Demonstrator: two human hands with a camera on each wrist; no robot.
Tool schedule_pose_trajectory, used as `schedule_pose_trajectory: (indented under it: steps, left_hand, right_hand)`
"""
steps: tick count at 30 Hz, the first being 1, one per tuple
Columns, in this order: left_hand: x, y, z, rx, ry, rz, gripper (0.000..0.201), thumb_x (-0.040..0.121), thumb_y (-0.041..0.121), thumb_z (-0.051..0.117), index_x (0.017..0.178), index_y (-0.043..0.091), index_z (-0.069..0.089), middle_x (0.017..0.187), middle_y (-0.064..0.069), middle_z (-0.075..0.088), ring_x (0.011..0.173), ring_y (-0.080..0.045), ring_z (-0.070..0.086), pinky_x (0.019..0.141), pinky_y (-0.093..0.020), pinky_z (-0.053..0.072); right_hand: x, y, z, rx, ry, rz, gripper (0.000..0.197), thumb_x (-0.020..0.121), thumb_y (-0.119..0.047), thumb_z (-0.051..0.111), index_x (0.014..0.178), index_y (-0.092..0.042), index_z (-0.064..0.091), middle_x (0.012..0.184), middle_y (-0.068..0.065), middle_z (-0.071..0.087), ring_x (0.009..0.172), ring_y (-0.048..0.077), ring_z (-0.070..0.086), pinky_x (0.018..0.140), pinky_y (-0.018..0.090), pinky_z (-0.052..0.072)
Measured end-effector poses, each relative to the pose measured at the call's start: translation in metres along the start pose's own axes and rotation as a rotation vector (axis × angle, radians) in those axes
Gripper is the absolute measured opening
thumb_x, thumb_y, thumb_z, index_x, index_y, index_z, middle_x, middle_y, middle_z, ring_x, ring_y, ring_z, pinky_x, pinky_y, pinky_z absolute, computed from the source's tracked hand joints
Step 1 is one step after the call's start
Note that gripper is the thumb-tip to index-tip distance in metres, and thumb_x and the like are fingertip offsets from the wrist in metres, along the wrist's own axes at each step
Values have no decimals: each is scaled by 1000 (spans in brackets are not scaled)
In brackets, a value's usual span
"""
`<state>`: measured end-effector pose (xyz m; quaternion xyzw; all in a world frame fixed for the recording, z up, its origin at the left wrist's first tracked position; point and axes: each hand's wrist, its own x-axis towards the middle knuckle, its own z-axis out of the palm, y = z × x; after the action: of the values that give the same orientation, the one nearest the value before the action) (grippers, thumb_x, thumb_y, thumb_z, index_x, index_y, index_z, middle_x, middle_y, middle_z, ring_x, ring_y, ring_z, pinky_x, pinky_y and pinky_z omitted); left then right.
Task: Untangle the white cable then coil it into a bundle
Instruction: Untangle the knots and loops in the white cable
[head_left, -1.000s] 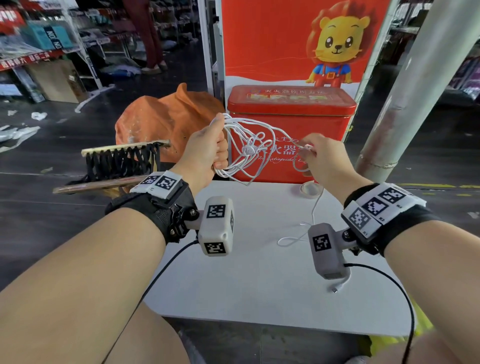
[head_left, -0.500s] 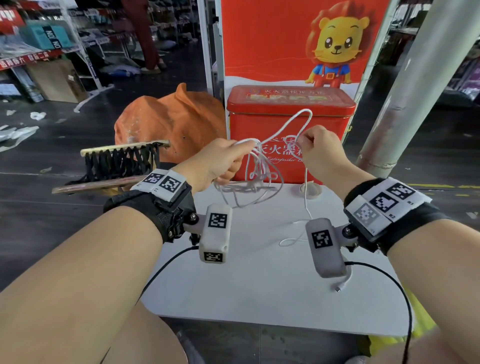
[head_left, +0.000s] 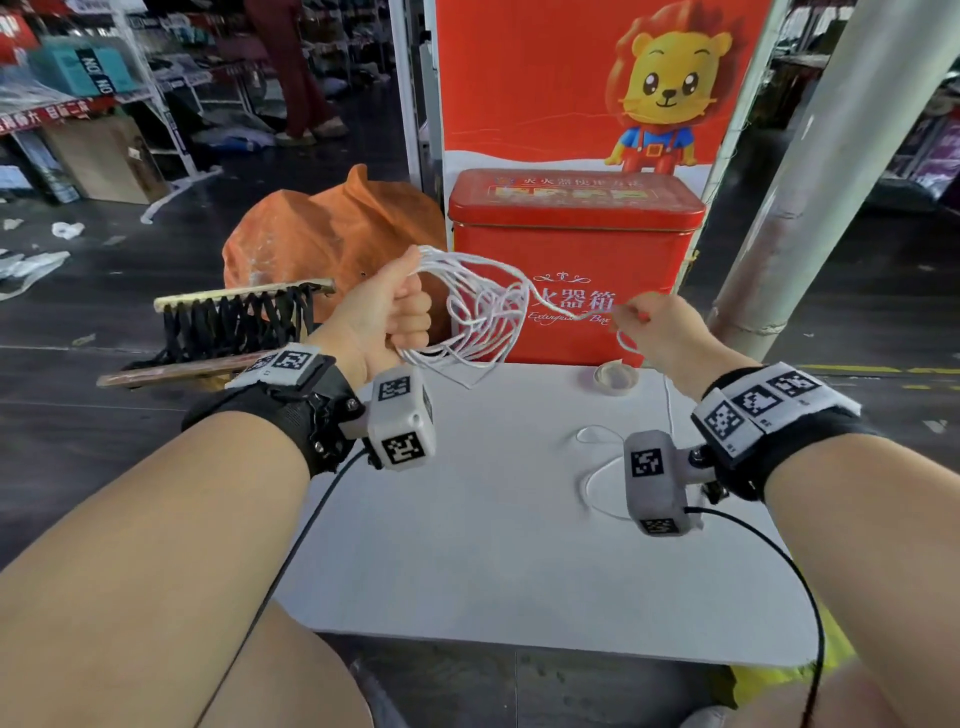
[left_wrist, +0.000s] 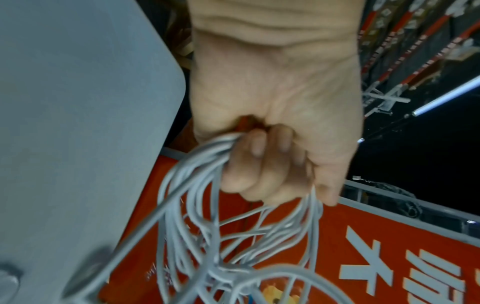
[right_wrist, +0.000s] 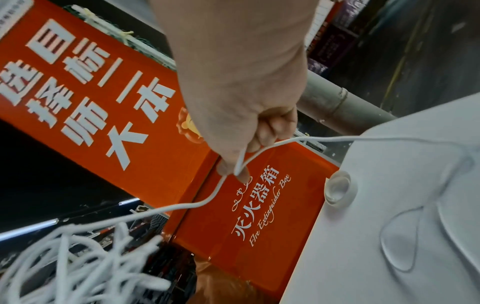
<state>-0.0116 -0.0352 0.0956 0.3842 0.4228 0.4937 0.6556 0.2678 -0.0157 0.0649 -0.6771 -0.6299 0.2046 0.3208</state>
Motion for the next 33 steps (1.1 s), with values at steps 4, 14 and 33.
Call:
schedule_pose_trajectory:
  steps: [4, 14, 33]
  left_hand:
    - [-3, 12, 4, -62, -174, -7, 58, 97, 46, 35, 45, 22, 33, 37, 10, 23, 27, -2, 20, 28, -15, 15]
    - [-13, 16, 17, 32, -331, -89, 52, 92, 47, 38, 46, 22, 35, 35, 11, 26, 25, 0, 22, 30, -15, 12]
    - [0, 10, 37, -267, 70, 47, 39, 101, 28, 42, 65, 17, 33, 48, 4, 32, 40, -8, 30, 43, -19, 32]
  right_hand:
    - [2, 4, 7, -155, -137, 57, 29, 97, -23, 46, 86, -3, 65, 91, 12, 69, 79, 25, 60, 64, 29, 43]
    - [-3, 3, -6, 129, 100, 217, 30, 96, -15, 43, 67, -18, 47, 71, 3, 52, 66, 21, 51, 48, 21, 44]
    - [-51, -69, 12, -790, -410, -759, 49, 88, -9, 42, 130, -32, 51, 113, -4, 46, 118, 19, 39, 101, 32, 25]
